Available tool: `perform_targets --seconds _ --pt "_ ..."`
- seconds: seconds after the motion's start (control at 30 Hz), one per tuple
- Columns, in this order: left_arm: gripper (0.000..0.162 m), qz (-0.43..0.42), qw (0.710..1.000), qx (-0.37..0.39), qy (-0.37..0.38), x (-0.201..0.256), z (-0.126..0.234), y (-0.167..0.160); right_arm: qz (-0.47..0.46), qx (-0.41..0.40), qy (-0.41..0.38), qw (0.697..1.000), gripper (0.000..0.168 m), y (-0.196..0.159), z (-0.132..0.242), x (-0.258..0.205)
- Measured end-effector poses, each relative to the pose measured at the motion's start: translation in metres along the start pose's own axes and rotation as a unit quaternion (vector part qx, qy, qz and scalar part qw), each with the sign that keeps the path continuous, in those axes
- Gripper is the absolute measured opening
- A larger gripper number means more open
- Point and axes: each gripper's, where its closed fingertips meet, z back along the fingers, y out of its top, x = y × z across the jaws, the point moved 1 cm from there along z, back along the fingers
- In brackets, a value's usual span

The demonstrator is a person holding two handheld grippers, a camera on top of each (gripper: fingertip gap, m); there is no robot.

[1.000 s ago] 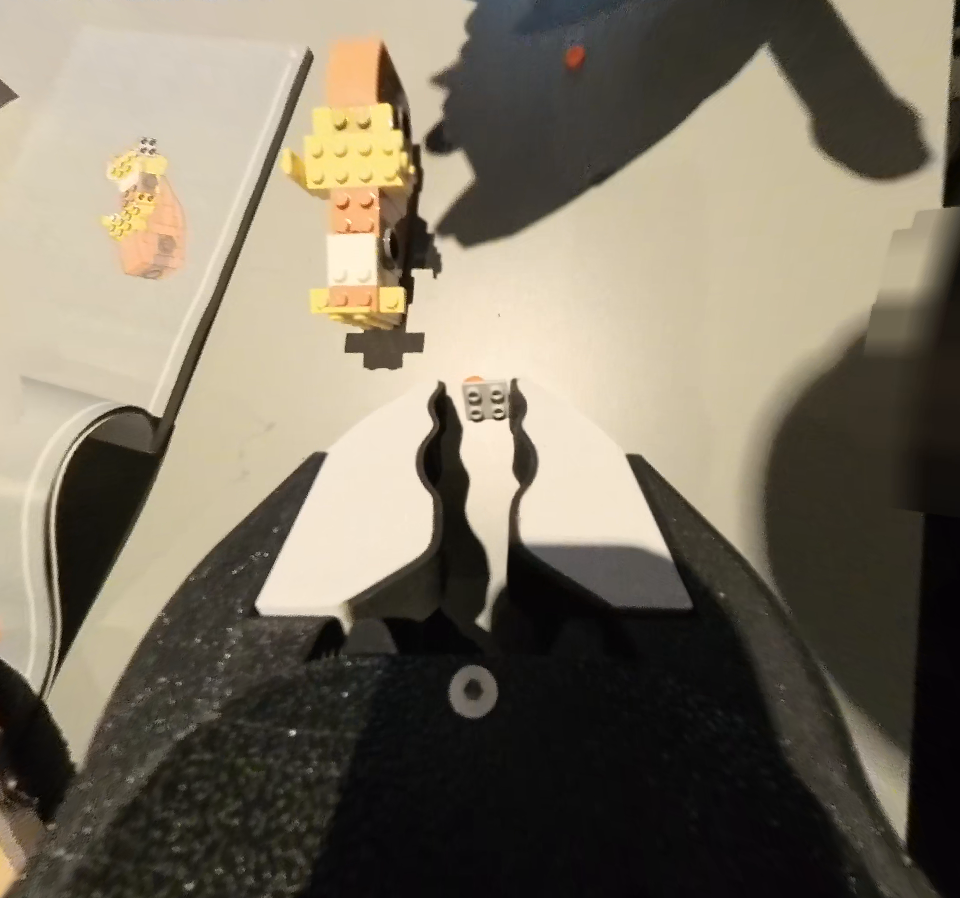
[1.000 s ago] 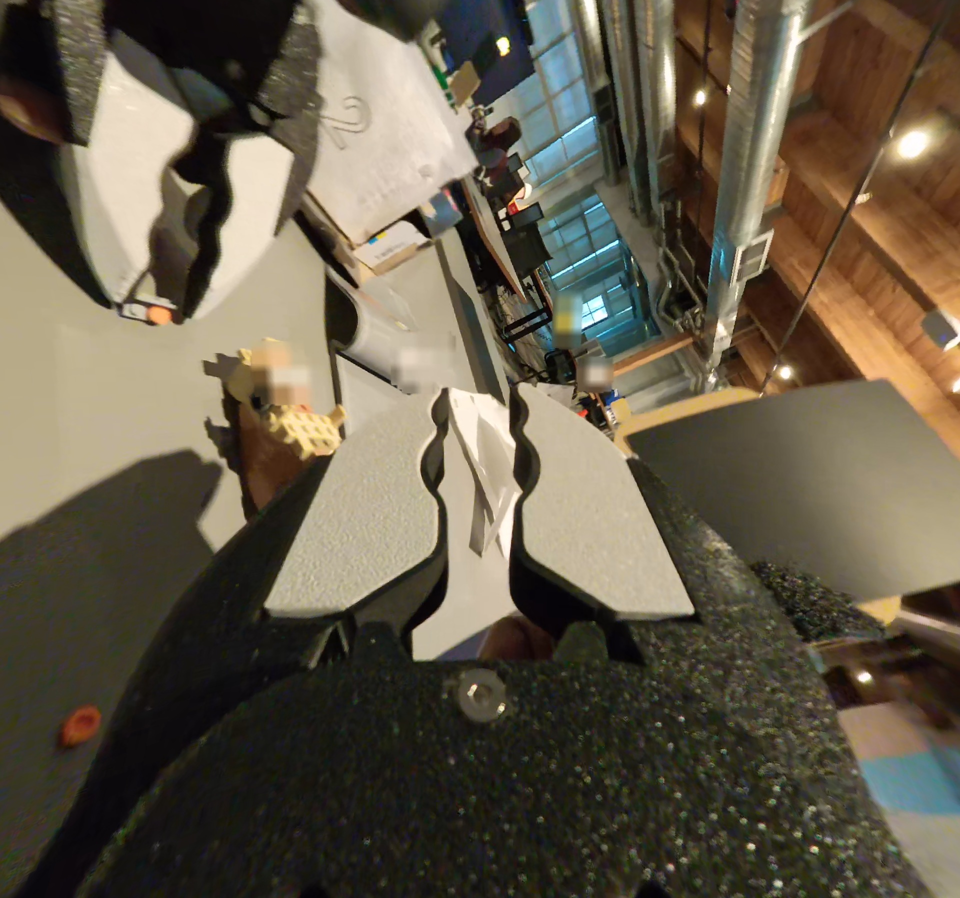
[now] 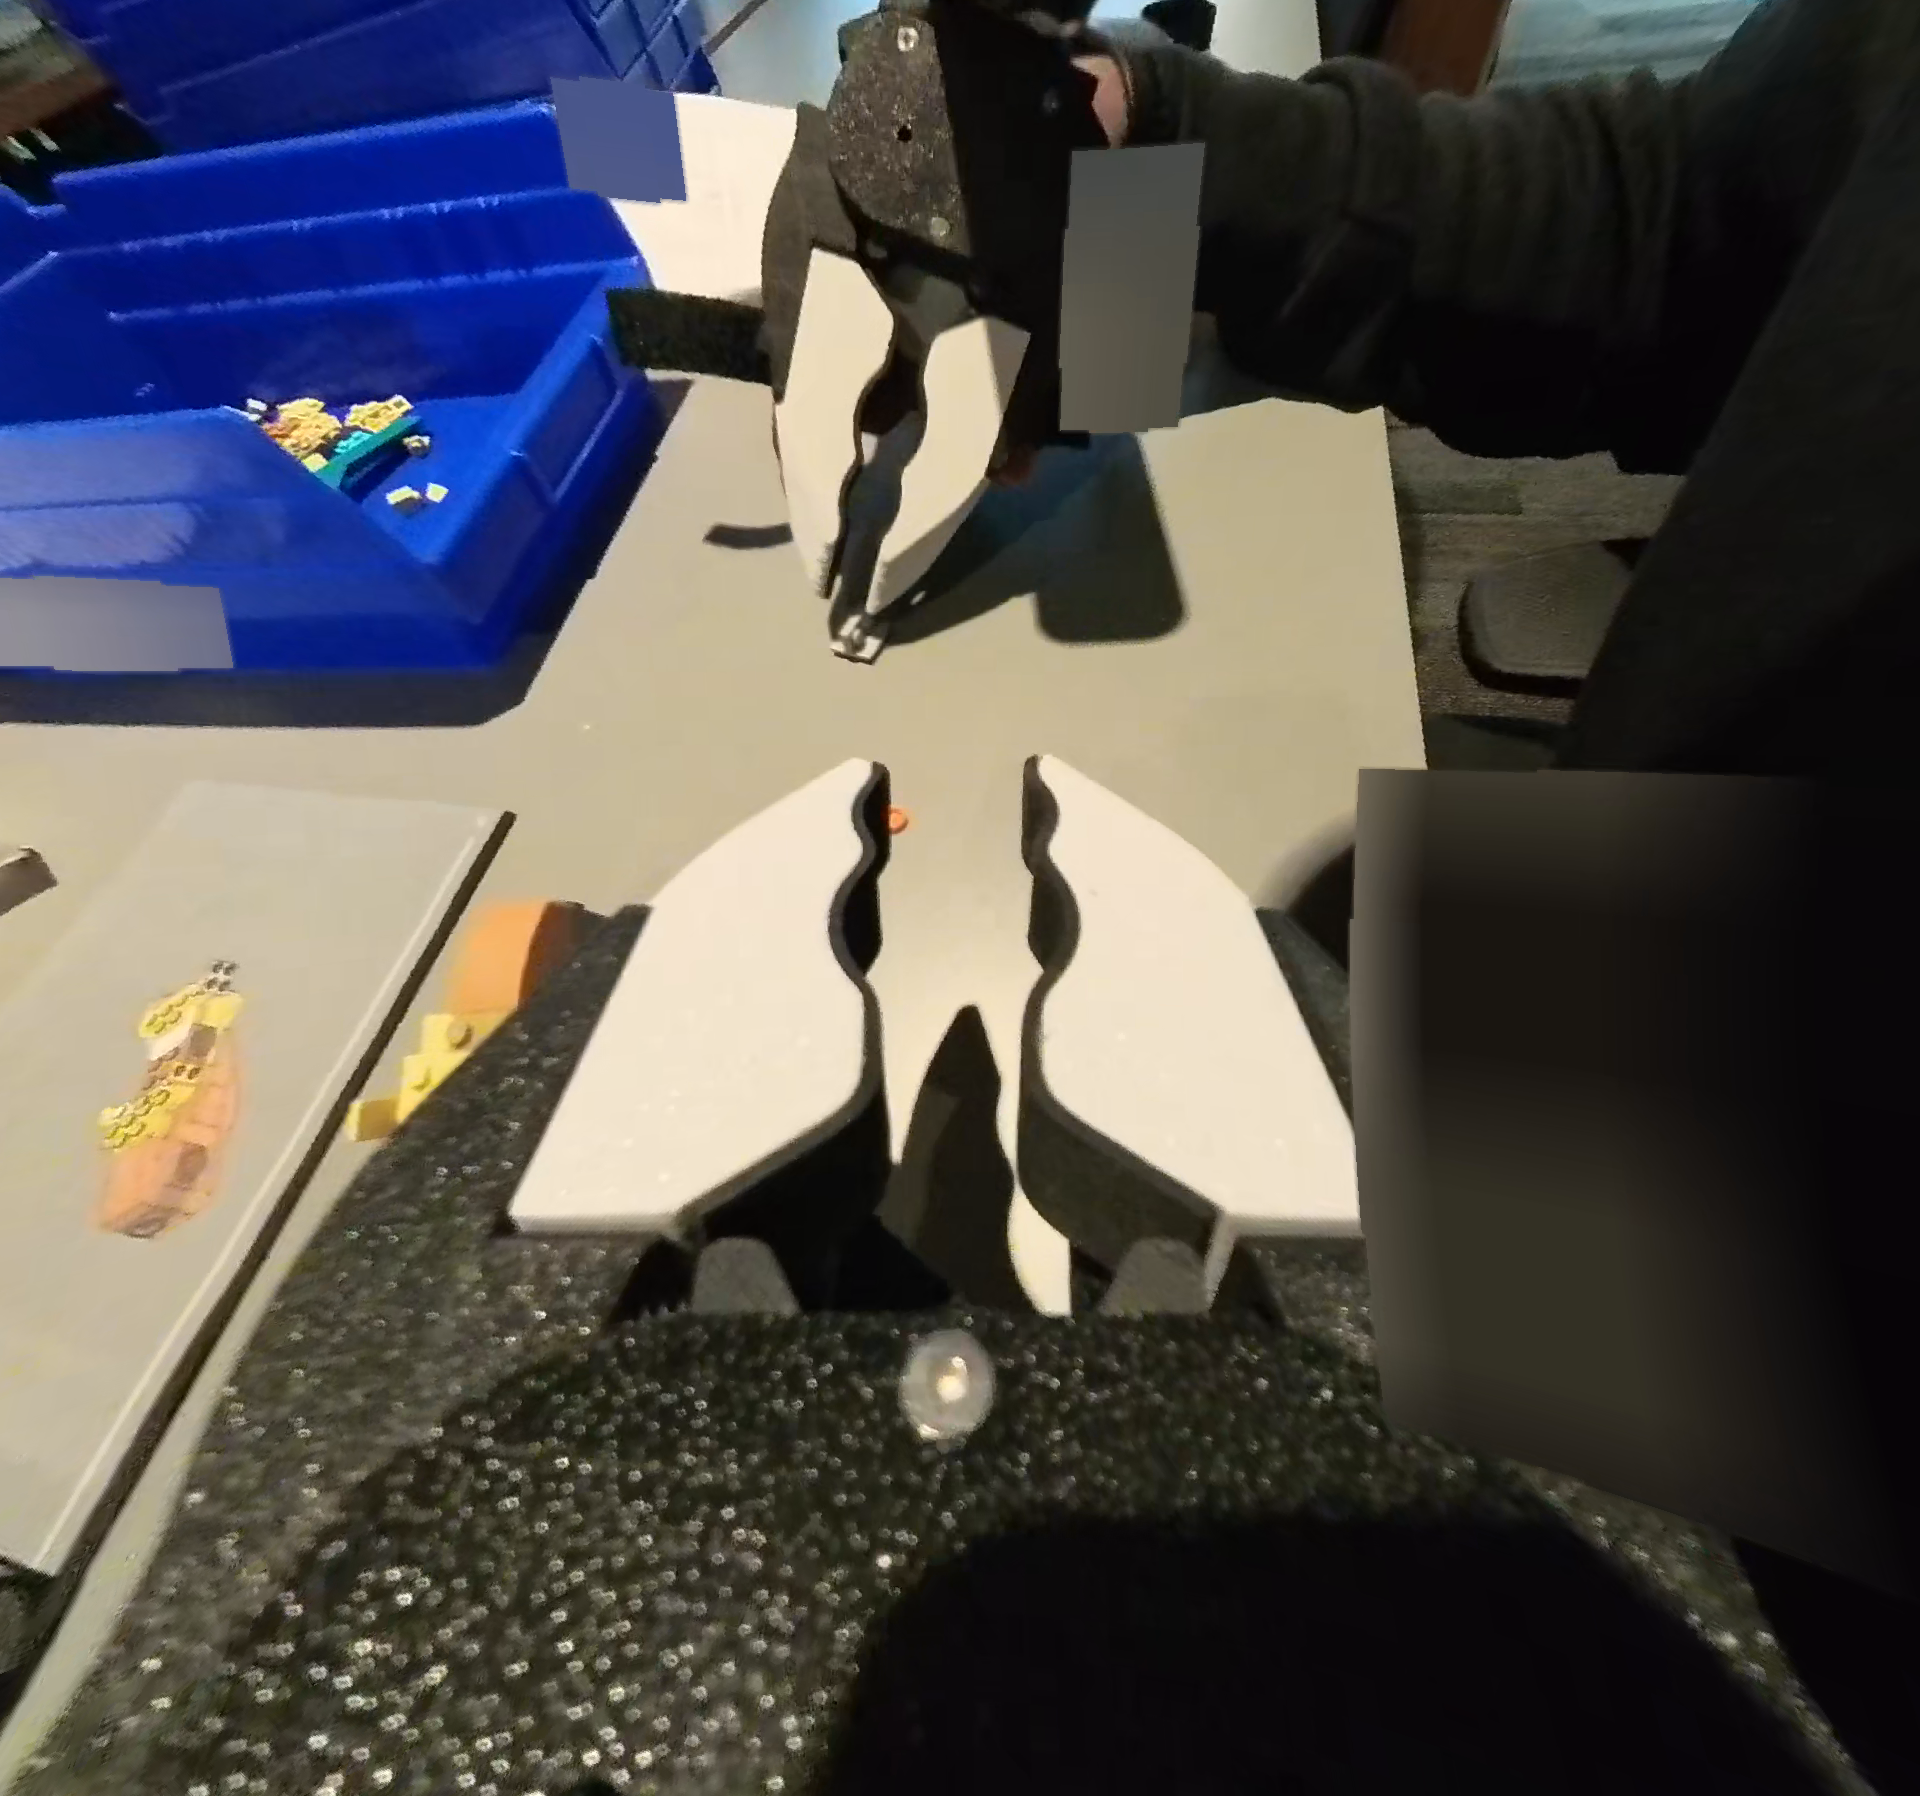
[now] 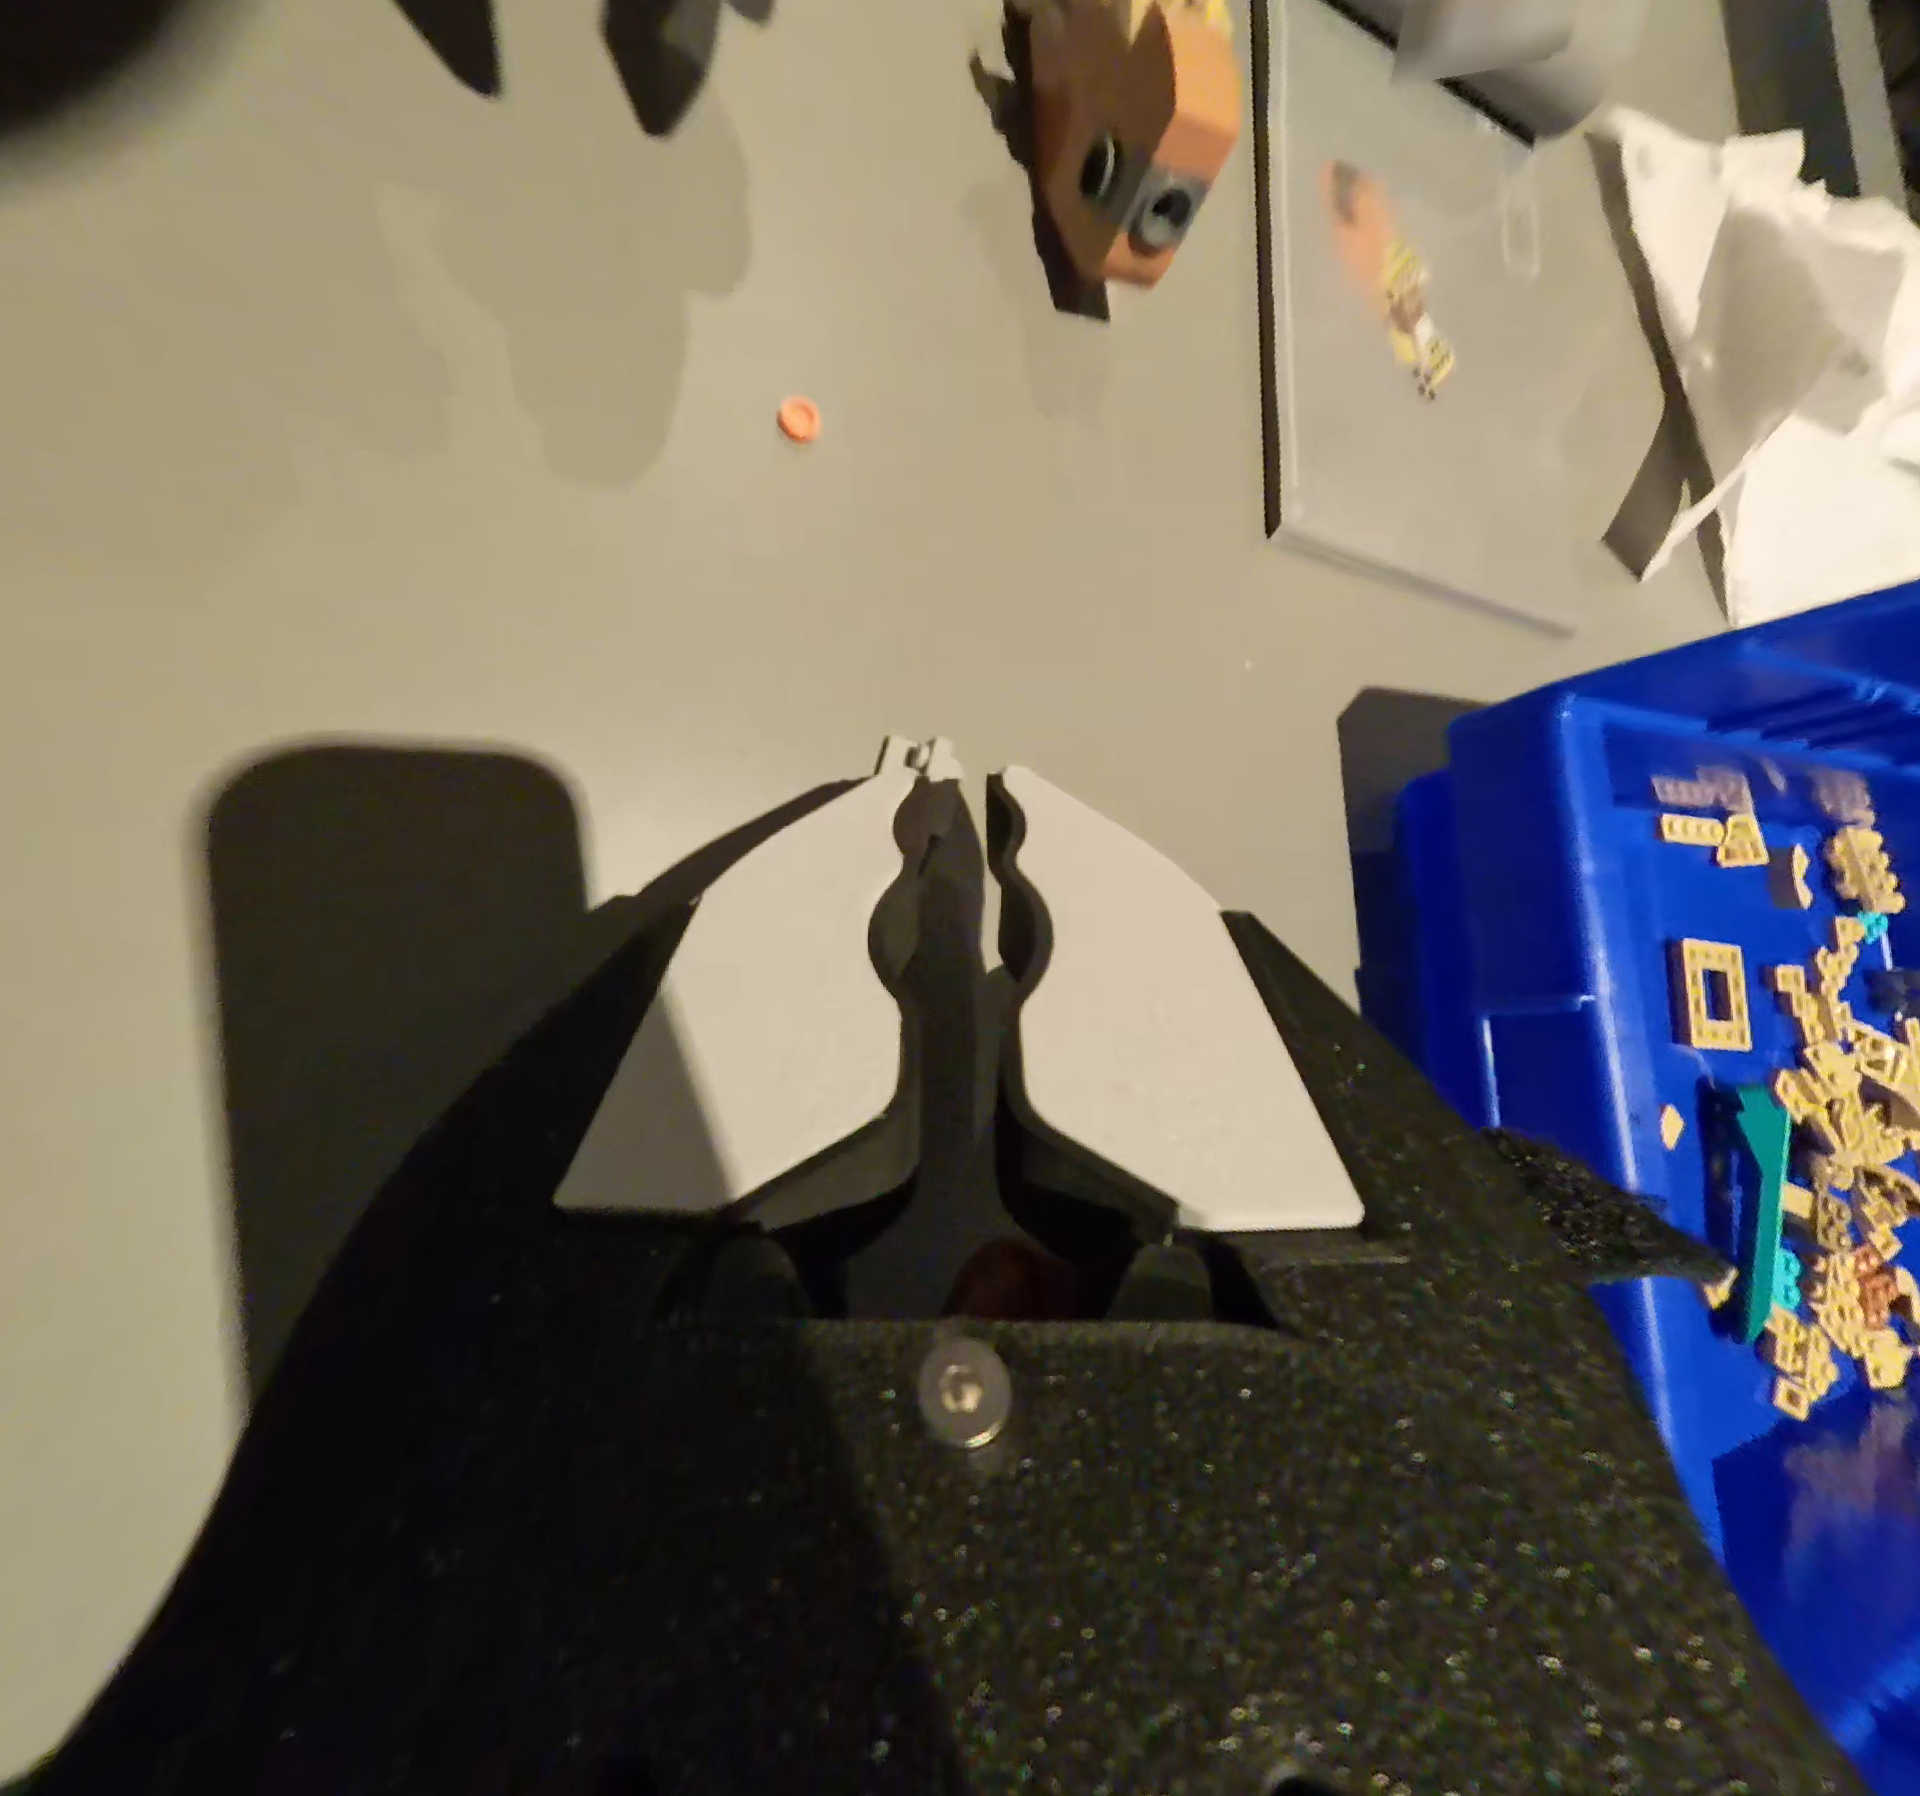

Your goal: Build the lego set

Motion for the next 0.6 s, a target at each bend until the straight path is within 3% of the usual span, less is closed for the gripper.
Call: perform_targets --seconds 0.2,0.6 --pt "0.024 0.003 1.000 -0.008 -0.010 0.002 0.000 -0.005 -0.026 -0.002 0.017 1.000 0.000 -0.001 -0.001 -0.002" --pt "0.022 0.009 0.999 0.015 0.030 0.002 0.013 -0.003 -0.066 0.040 0.031 0.997 0.000 0.014 -0.001 0.000"
